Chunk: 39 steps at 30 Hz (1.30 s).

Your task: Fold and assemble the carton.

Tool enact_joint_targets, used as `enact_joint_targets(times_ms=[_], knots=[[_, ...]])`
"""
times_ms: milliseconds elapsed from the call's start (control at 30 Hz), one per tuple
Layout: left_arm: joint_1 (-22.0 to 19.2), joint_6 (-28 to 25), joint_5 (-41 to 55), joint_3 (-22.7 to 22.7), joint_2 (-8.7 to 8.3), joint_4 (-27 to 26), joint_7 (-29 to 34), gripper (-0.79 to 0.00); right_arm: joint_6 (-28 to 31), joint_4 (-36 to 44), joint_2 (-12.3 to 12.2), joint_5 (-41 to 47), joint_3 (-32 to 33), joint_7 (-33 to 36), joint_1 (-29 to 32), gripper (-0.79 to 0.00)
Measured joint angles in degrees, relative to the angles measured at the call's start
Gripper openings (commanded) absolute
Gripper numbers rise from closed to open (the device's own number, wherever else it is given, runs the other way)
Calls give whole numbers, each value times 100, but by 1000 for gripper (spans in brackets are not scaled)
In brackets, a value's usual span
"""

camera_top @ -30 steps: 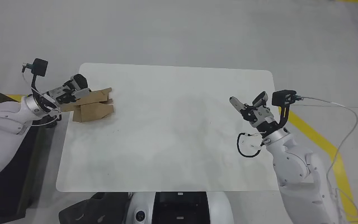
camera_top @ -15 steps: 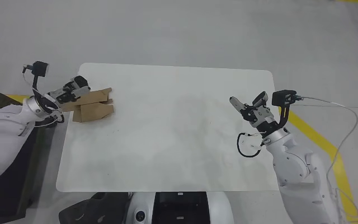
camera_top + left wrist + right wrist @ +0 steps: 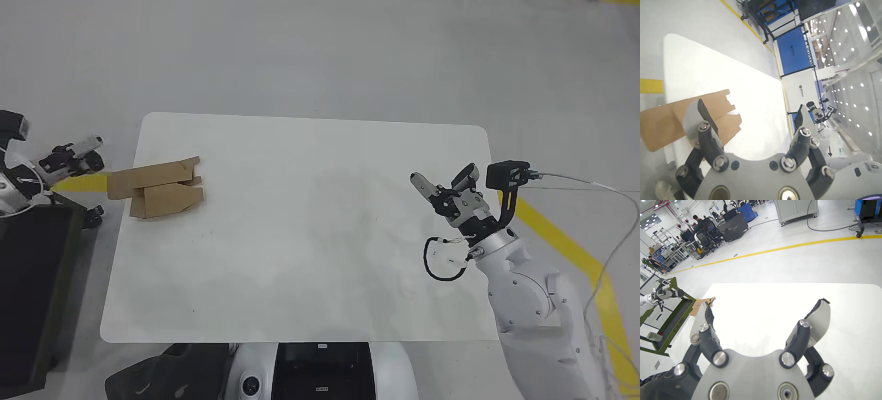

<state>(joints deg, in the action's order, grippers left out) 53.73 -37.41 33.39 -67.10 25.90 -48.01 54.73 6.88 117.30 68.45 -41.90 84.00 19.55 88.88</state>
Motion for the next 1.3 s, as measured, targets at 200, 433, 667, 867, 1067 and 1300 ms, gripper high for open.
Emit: enact_joint_targets(times_ms=[200,433,667,867,1067,1300], knots=[[-369,43,-581,205,179,737,-165,0,0,0,0,0,0,0,0,0],[-806,303,-1099,534,443,1567,-179,0,0,0,0,0,0,0,0,0],[-1160,424,-1304,758,711,2341,-129,0,0,0,0,0,0,0,0,0],[-1391,606,-1702,970,985,2710,-386,0,0,0,0,0,0,0,0,0],[-1593,584,-1314,1013,1232,3069,-176,0,0,0,0,0,0,0,0,0],[-1752,634,-1267,1060,1445,3347,-8,0,0,0,0,0,0,0,0,0]])
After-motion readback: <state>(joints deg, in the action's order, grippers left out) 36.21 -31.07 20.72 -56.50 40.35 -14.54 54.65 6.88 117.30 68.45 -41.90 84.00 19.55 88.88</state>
